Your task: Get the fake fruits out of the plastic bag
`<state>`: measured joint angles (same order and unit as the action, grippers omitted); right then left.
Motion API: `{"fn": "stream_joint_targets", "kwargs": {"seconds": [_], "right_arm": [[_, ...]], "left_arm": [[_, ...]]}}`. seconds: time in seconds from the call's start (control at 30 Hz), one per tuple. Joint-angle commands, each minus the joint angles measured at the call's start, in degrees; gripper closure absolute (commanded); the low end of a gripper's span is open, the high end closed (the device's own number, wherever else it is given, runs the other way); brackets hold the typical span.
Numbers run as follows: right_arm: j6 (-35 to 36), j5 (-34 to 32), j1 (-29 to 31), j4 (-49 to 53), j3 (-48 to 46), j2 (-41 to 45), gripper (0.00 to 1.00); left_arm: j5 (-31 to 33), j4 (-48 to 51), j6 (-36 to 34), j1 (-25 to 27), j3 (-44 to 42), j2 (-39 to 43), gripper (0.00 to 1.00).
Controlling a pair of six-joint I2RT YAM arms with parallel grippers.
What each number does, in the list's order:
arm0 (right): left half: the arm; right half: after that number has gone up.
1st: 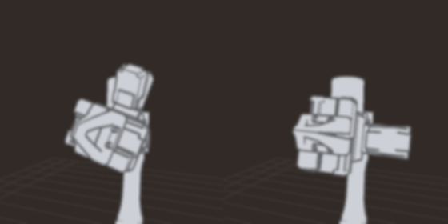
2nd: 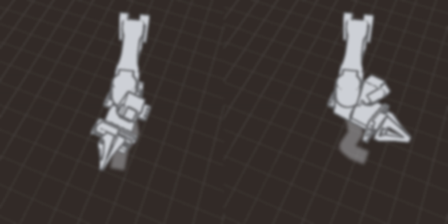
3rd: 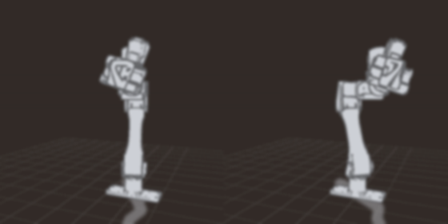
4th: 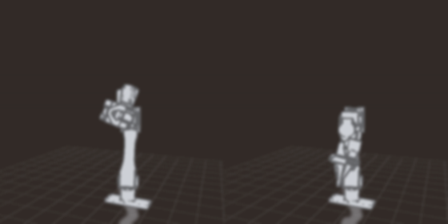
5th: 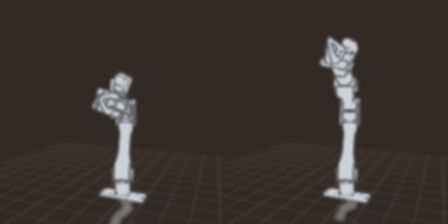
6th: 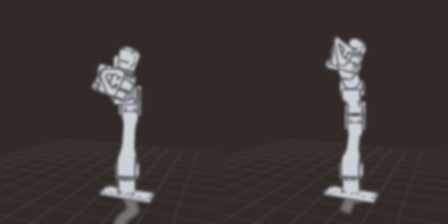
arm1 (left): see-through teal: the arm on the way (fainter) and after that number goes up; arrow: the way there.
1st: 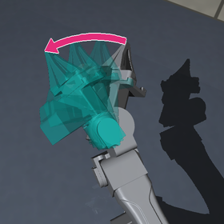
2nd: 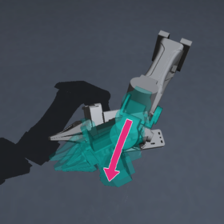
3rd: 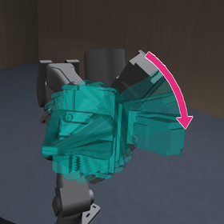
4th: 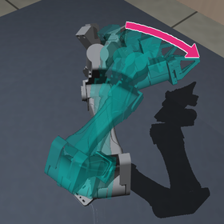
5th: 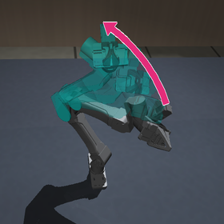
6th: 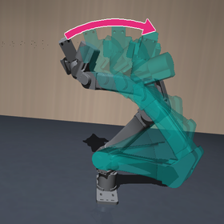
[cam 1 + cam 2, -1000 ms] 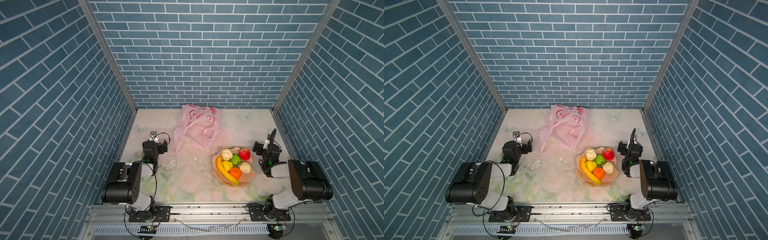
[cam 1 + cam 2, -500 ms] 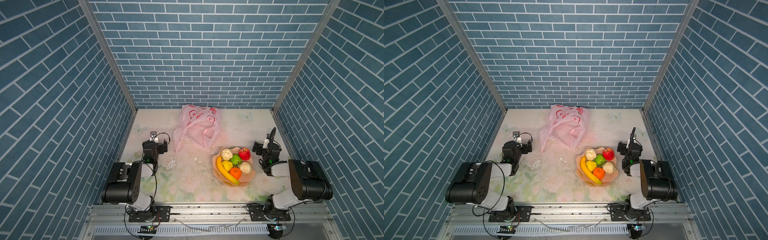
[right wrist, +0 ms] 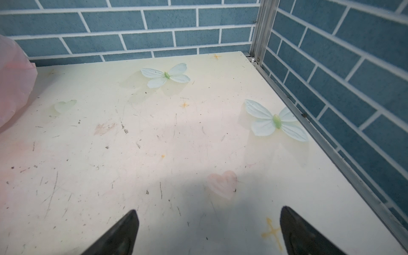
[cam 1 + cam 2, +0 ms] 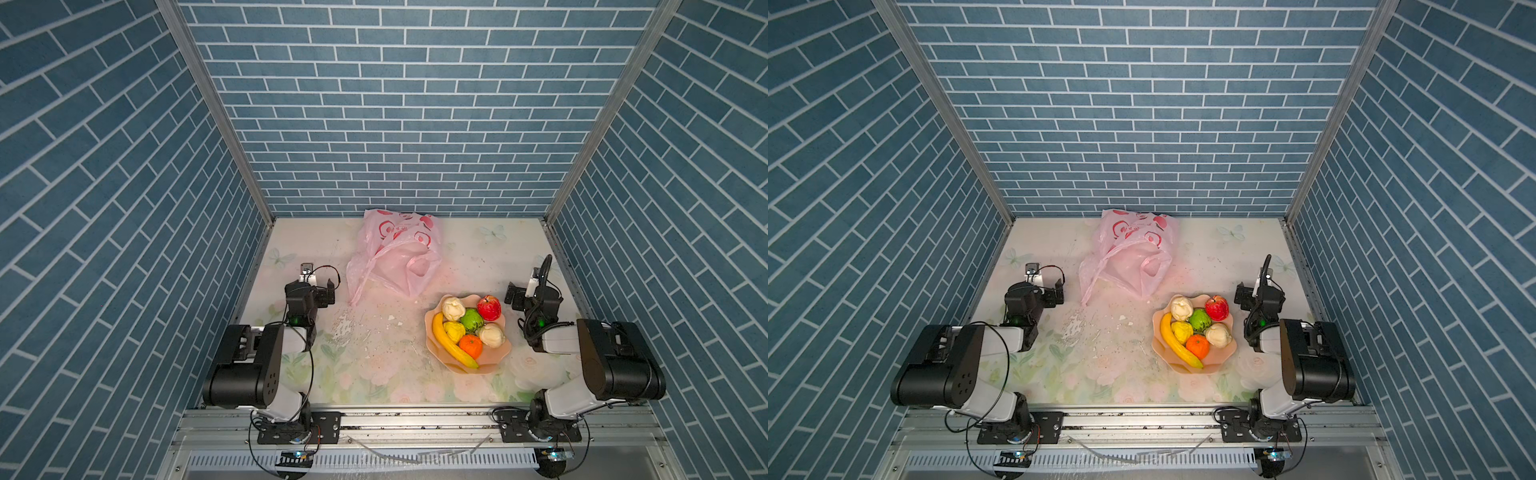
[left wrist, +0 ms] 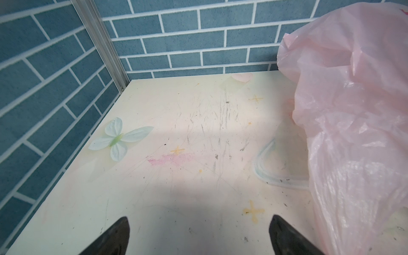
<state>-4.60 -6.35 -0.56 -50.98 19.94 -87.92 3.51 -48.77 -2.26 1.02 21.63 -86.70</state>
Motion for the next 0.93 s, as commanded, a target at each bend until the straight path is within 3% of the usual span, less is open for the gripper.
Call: {"fn": "stream_joint_targets", "kwargs": {"seconds": [0.0,0.9], "right_arm": [[1.74,0.38,-0.32,0.18,1.86,-0.41,0.01],[1.17,3.36,-1.73,1.19,2.47,-0.40,0.01]], "left_arm": [[-0.25,-1.06,-0.63,-0.22,0.03,-0.51,0.01],[-0.28,-1.06,-0.57,-0.23,0.06,-0.58,0.01]]}}
